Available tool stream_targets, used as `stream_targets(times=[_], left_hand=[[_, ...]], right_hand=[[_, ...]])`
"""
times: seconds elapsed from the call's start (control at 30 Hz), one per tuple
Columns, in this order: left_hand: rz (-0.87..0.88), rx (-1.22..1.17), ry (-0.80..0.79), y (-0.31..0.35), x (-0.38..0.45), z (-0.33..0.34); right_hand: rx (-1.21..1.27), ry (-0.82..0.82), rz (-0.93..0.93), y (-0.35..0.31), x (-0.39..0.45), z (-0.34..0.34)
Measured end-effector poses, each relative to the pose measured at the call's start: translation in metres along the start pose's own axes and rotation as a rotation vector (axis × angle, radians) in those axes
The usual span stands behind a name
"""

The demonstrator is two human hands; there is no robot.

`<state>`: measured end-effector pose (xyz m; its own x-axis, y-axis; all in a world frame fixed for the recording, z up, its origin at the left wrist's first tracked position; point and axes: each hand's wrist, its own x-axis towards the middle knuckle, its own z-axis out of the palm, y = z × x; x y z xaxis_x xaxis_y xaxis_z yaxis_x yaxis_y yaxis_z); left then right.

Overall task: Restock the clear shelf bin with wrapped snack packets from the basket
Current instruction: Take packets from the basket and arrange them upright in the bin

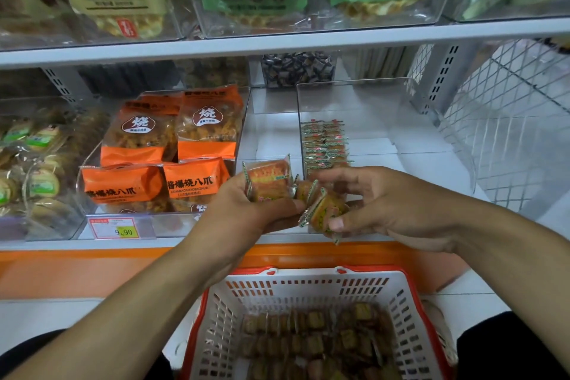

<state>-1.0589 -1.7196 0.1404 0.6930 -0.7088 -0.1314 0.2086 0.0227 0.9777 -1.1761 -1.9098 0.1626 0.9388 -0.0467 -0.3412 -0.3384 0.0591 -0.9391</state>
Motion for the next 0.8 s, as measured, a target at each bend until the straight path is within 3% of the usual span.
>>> stream_targets(times=[0.13,0.23,0.33,0.4,0.6,0.8], left_hand=[[0.002,-0.045,-0.006,-0.005,0.005,0.003],[0.002,-0.004,0.031,-0.012,0.009,0.005],[0.015,0.103,0.046,-0.017,0.014,0.013],[0.031,0.166,0.030,-0.020,0.016,0.021],[0.041,0.261,0.081,-0.029,0.022,0.031],[-0.011,0.273,0.082,-0.031,0.024,0.028]], right_hand=[[-0.140,0.075,-0.004,-0.011,-0.001,-0.011],[-0.295,0.307,-0.063,-0.017,0.006,-0.033],[-0.648,0.518,-0.062,-0.011,0.024,-0.062],[-0.833,0.539,-0.001,-0.002,0.042,-0.074],[-1.000,0.421,0.086,0.031,0.091,-0.077],[-0.866,0.516,0.130,0.039,0.106,-0.076]])
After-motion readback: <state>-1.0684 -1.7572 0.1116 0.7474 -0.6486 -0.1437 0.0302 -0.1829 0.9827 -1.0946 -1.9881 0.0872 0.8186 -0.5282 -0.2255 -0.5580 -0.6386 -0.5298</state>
